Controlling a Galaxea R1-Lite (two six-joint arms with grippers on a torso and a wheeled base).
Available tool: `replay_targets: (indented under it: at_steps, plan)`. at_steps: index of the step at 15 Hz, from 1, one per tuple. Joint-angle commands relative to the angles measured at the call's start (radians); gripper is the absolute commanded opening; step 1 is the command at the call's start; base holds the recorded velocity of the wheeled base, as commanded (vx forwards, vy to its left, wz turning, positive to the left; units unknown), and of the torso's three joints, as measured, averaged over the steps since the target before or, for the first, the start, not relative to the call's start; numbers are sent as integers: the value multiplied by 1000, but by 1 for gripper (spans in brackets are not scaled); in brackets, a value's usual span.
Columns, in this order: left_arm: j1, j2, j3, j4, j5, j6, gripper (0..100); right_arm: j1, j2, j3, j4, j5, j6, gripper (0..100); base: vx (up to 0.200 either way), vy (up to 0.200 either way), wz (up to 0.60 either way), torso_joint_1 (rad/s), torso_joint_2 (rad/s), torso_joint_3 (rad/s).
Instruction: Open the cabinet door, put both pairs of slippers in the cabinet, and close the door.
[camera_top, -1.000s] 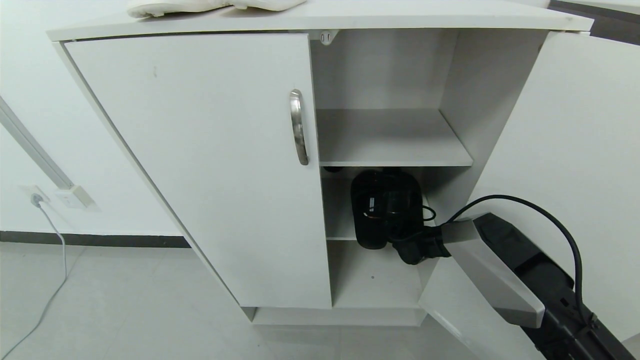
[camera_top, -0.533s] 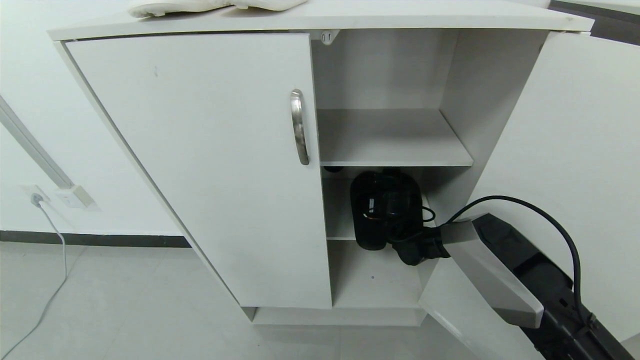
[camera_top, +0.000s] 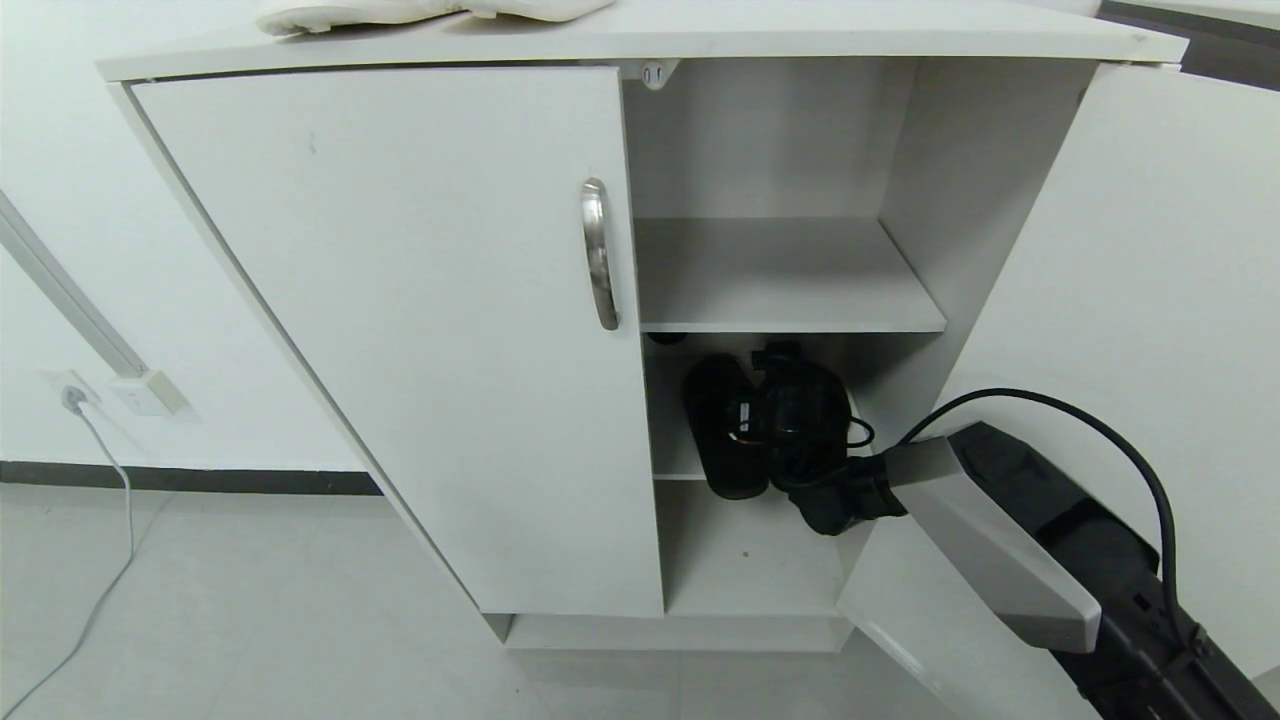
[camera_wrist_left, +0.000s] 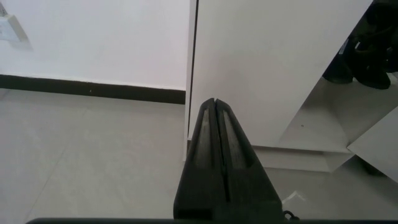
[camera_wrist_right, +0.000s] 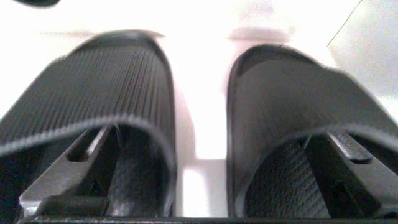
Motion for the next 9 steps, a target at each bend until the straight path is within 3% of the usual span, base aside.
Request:
replay_targets:
  at_steps: [1,4,9]
  plan:
    - [-1,1,0,0,0,0,0,7,-53,75,-22,1,0,100,0,0,0,0,0,0]
    - [-1,1,0,0,0,-2,0,24,-106,191,-84,1,-2,100,0,0,0,0,0,0]
    - [0,1,0,0,-1,0,0,65,-319,566,-242,1,-2,100,0,0,0,0,0,0]
